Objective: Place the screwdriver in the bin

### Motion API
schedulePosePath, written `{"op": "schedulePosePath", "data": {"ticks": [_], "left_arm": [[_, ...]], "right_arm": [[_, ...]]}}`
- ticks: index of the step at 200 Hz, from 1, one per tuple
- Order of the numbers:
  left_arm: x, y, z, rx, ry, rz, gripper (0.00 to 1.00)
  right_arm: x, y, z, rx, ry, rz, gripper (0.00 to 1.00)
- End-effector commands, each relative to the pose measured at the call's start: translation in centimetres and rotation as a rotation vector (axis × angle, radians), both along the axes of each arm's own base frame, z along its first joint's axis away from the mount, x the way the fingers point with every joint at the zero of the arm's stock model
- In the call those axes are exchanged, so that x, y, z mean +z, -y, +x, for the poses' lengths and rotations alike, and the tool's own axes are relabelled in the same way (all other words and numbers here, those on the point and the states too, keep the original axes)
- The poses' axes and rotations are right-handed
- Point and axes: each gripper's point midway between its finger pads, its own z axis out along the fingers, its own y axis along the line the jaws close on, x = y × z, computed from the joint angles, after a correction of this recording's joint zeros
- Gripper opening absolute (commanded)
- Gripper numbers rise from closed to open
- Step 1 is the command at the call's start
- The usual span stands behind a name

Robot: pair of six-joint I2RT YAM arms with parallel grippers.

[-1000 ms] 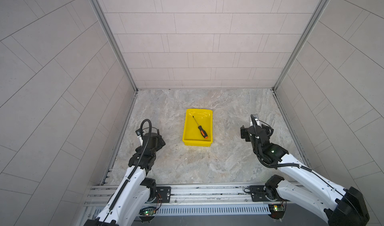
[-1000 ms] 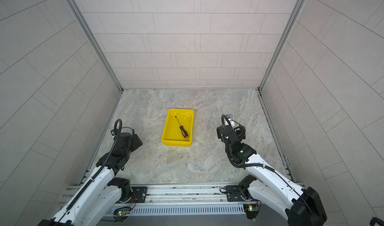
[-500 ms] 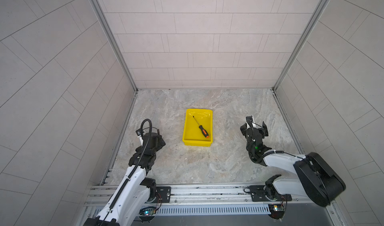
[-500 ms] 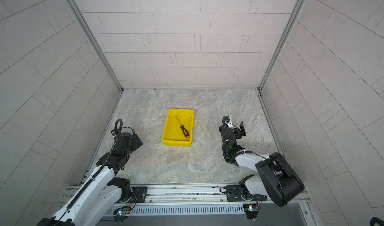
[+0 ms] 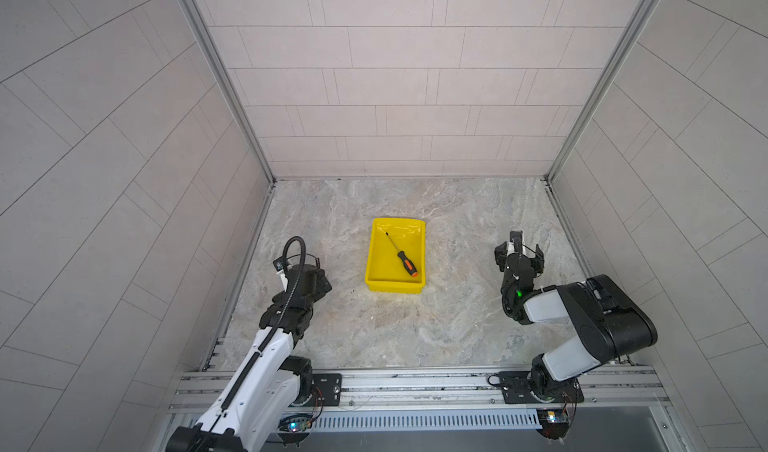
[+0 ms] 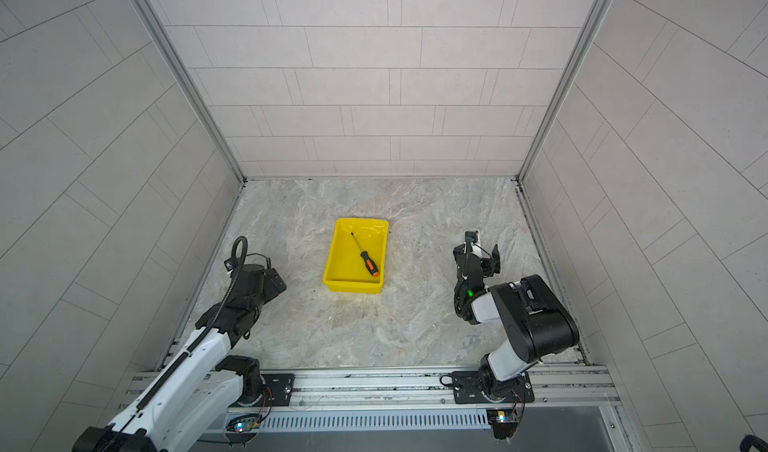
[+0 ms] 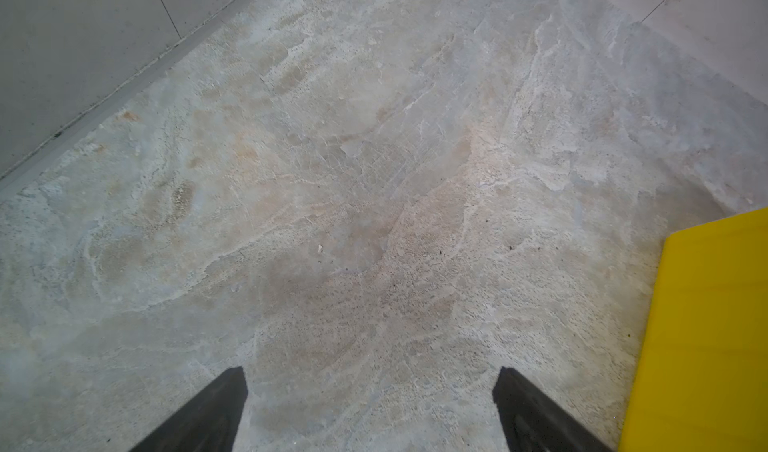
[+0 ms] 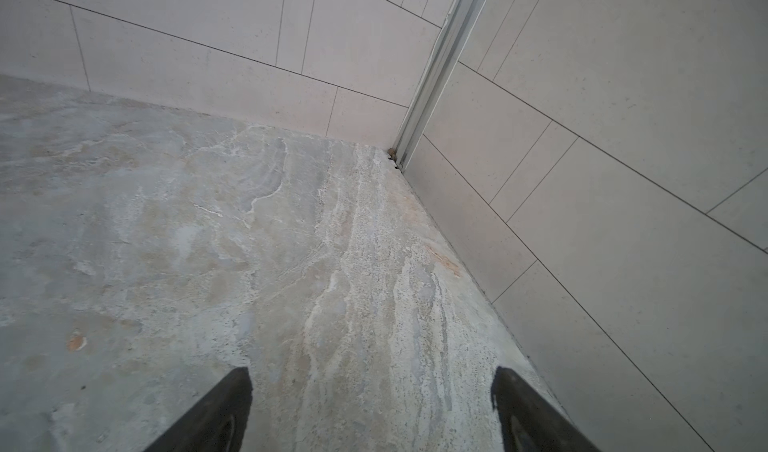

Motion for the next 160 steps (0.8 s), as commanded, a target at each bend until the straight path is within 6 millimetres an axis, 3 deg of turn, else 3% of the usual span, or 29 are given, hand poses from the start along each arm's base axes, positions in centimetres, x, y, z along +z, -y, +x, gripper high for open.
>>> {"op": "schedulePosePath", "data": {"ticks": [1,81,97,122,145,160], "left_arm": [[0.4,0.1,0.6,-0.007,0.013,0.002,1.00],[1.1,0.8,0.9,-0.064,0.022,0.000,1.00],[2.2,1.2,1.7,-0.094,0.085,0.000,1.00],[5.1,-0.9,2.5,0.047,0.176,0.049,1.00],[8.1,-2.7,3.8,0.076,0.212,0.216,1.00],[9.6,-2.6,5.8,0.013,0.249,0.329,1.00]], "right_arm": [[-0.5,-0.8,1.1,0.055,0.017,0.071,0.99],[-0.8,-0.9,1.5,0.069,-0.005,0.077,0.99],[-0.9,-0.9,1.5,0.069,-0.006,0.077,0.99],[-0.8,-1.0,1.5,0.070,-0.004,0.077,0.99],[-0.8,-1.0,1.5,0.070,-0.003,0.077,0.99],[-0.8,-0.9,1.5,0.069,-0.002,0.078,0.99]]}}
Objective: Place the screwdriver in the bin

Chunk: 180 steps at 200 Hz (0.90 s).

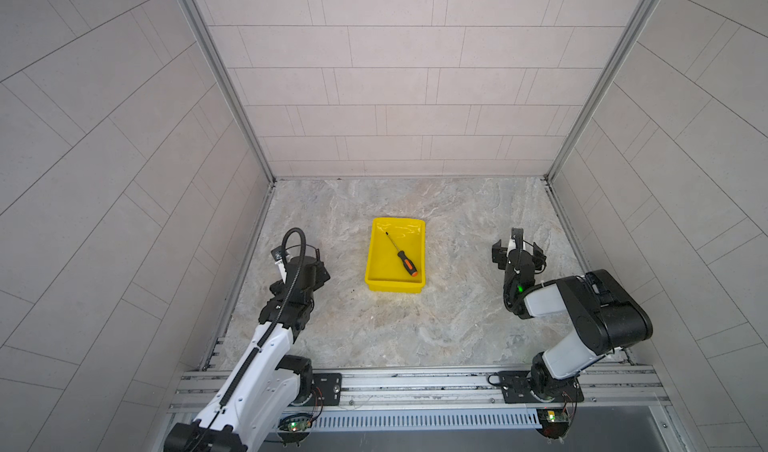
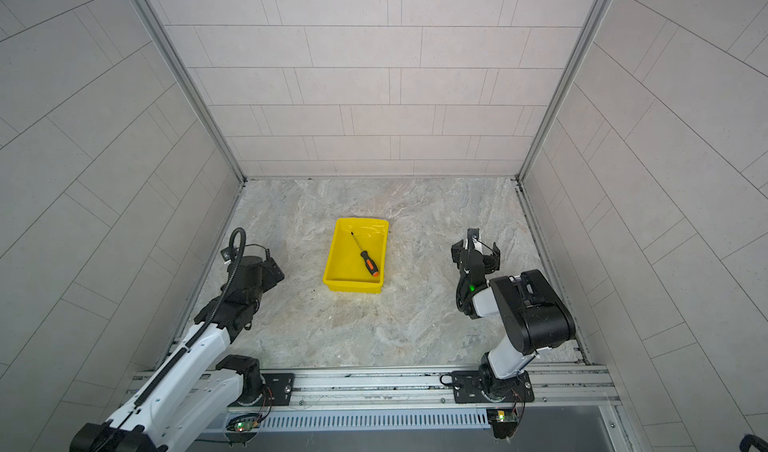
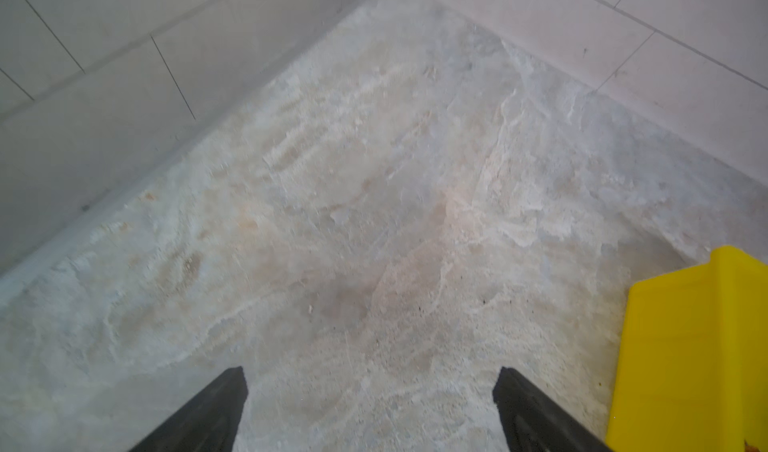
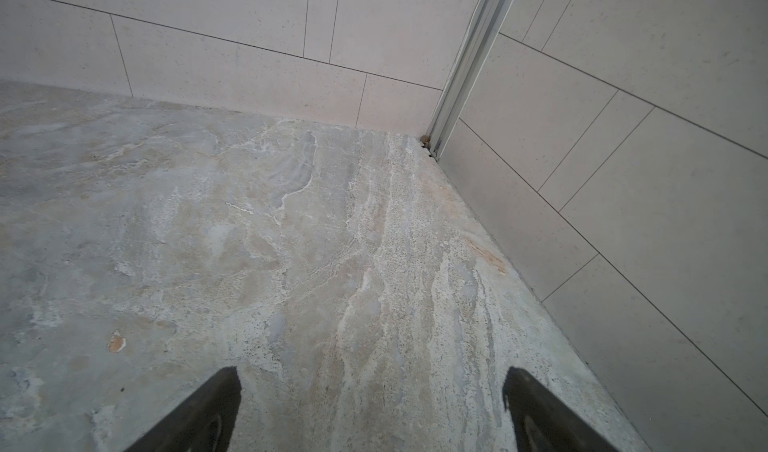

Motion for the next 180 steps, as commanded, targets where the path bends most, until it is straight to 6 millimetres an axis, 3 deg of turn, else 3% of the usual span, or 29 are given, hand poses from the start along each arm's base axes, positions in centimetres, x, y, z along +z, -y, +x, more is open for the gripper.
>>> {"op": "schedulePosePath", "data": {"ticks": [1,26,45,65,76,113,128,146,165,180], "left_arm": [[4.5,-1.2,2.9,-0.009,0.108,0.209,1.00],[6.1,0.7,6.1,-0.137,0.292,0.290,1.00],[5.8,1.3,7.0,-0.183,0.401,0.365,1.00],[2.4,0.0,7.0,-0.141,0.346,0.393,1.00],[0.6,0.4,7.4,-0.195,0.281,0.393,1.00],[-3.6,-0.6,8.0,-0.146,0.216,0.367,1.00],[-3.8,-0.2,9.1,-0.163,0.244,0.400,1.00],[-4.7,-0.2,8.7,-0.178,0.150,0.380,1.00],[-4.2,-0.6,10.6,-0.139,0.112,0.399,1.00],[-3.9,-0.4,10.2,-0.139,0.162,0.414,1.00]], "right_arm": [[0.2,0.1,0.2,-0.008,0.015,0.010,0.99],[0.3,0.1,0.2,-0.007,0.015,0.010,0.99],[0.2,0.1,0.2,-0.008,0.014,0.010,0.99],[0.2,0.1,0.1,-0.008,0.013,0.009,0.99],[0.2,0.2,0.2,-0.009,0.013,0.009,0.99],[0.2,0.1,0.2,-0.009,0.013,0.010,0.99],[0.2,0.1,0.2,-0.008,0.014,0.010,0.99],[0.2,0.1,0.1,-0.008,0.012,0.009,0.99],[0.2,0.1,0.2,-0.008,0.013,0.010,0.99],[0.2,0.1,0.2,-0.007,0.014,0.009,0.99]]}}
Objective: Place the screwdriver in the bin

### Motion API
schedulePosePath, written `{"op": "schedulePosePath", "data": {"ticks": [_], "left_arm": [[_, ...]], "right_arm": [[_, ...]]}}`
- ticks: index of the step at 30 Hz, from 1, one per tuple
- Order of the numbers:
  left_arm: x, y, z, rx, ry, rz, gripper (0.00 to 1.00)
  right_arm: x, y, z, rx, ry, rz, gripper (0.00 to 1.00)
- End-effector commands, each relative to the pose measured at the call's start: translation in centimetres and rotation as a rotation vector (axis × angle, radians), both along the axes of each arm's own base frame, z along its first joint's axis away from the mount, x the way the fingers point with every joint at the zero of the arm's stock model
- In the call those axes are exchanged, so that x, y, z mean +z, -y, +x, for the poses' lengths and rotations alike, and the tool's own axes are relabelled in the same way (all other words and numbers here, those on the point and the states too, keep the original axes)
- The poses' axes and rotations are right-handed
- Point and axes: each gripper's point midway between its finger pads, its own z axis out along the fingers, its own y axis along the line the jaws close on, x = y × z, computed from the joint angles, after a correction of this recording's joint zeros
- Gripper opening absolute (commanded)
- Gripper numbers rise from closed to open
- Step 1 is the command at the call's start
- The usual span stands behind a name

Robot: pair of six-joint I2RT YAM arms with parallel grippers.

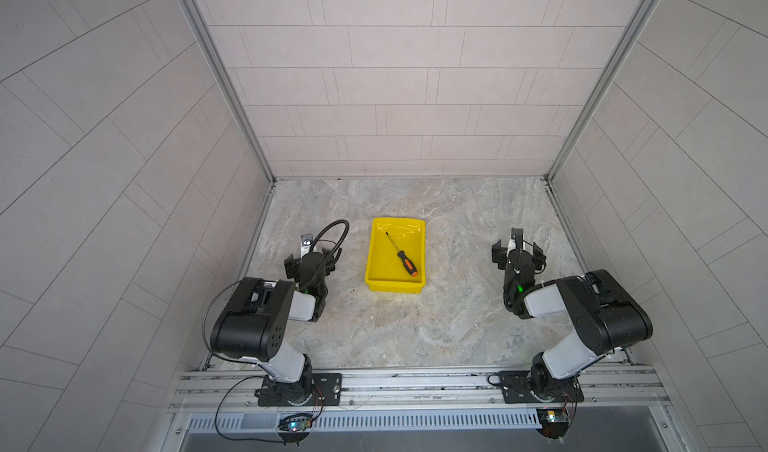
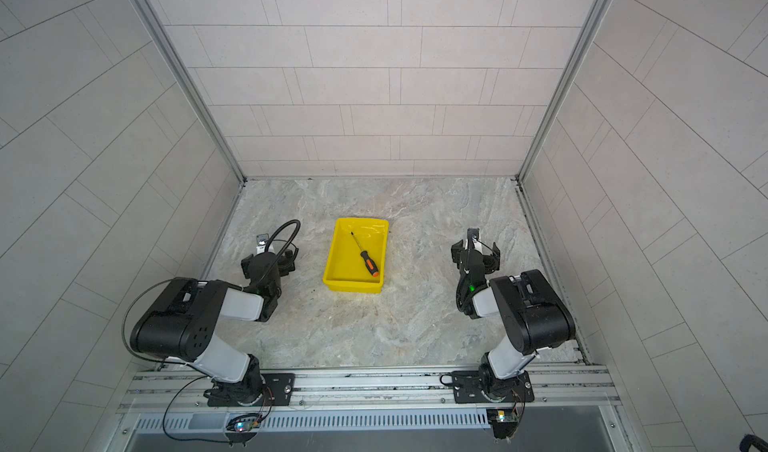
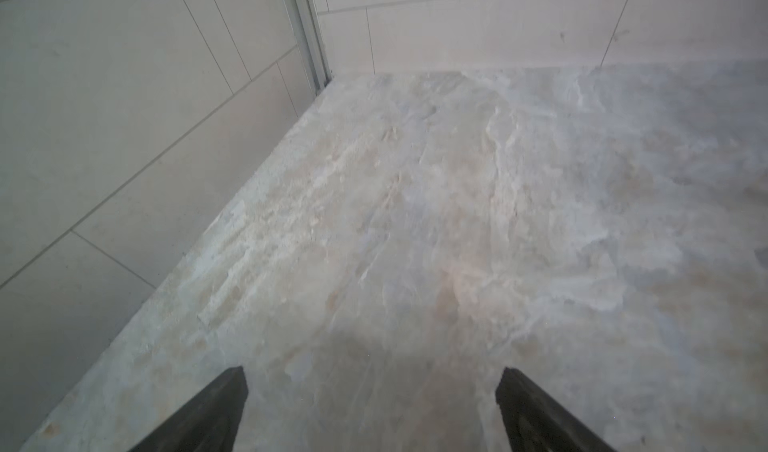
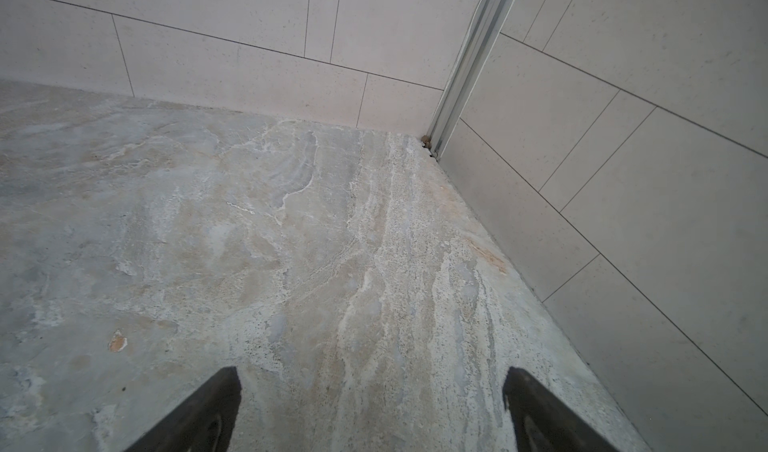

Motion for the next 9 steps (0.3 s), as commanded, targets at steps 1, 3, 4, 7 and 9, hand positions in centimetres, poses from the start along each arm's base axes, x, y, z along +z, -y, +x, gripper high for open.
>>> {"op": "schedulePosePath", "data": {"ticks": [1,3,4,7,9], "left_arm": [[1.27,-0.06,0.38,0.019,0.060,0.022,1.00],[1.16,0.51,0.56,-0.017,0.053,0.022,1.00],[0.96,0.55,0.82,-0.019,0.031,0.028,1.00],[0.99,0.56,0.95,-0.023,0.029,0.021,1.00],[0.93,0.59,0.94,-0.023,0.025,0.018,1.00]], "right_arm": [[0.25,0.10,0.21,-0.007,0.014,0.008,0.99],[0.19,0.07,0.22,-0.007,0.010,0.003,0.99],[0.14,0.05,0.24,-0.006,0.008,0.004,0.99],[0.19,0.04,0.24,-0.006,0.011,0.006,0.99],[0.21,0.05,0.16,-0.006,0.012,0.007,0.99]]}}
